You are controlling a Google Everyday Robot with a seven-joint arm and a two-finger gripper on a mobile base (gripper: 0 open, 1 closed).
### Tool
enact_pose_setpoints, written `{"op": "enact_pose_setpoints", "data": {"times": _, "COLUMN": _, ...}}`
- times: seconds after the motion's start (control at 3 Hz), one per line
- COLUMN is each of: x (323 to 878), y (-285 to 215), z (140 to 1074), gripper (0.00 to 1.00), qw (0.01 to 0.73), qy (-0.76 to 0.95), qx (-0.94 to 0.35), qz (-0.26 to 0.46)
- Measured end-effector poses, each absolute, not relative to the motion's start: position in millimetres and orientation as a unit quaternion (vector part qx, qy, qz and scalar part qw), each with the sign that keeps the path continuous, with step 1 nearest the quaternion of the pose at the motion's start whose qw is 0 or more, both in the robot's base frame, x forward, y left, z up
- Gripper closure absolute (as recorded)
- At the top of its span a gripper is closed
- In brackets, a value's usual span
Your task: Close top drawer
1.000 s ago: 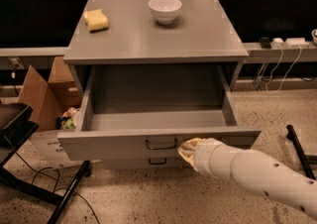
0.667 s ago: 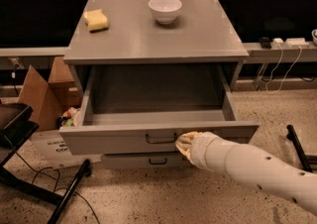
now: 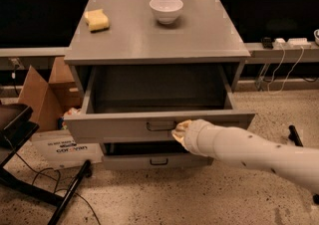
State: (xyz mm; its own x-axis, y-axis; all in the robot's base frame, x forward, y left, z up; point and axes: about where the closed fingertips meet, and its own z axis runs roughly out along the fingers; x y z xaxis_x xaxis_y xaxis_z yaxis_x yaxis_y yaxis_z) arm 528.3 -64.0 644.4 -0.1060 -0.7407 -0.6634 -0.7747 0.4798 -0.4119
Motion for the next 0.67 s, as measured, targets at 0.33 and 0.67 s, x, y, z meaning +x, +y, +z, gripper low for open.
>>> {"op": "enact_pose_setpoints", "data": {"times": 0.33, "x": 545.5, "y": -56.7, "z": 642.3, "gripper": 1.00, "qw": 0.429, "qy": 0.743, "qx": -0.513, "qz": 0.019}}
{"op": "enact_pose_setpoints", "data": {"times": 0.67, "x": 563.6, "y": -46.0, "z": 642.4, "gripper": 1.00, "qw": 0.426, "qy": 0.740, "qx": -0.520, "qz": 0.019}}
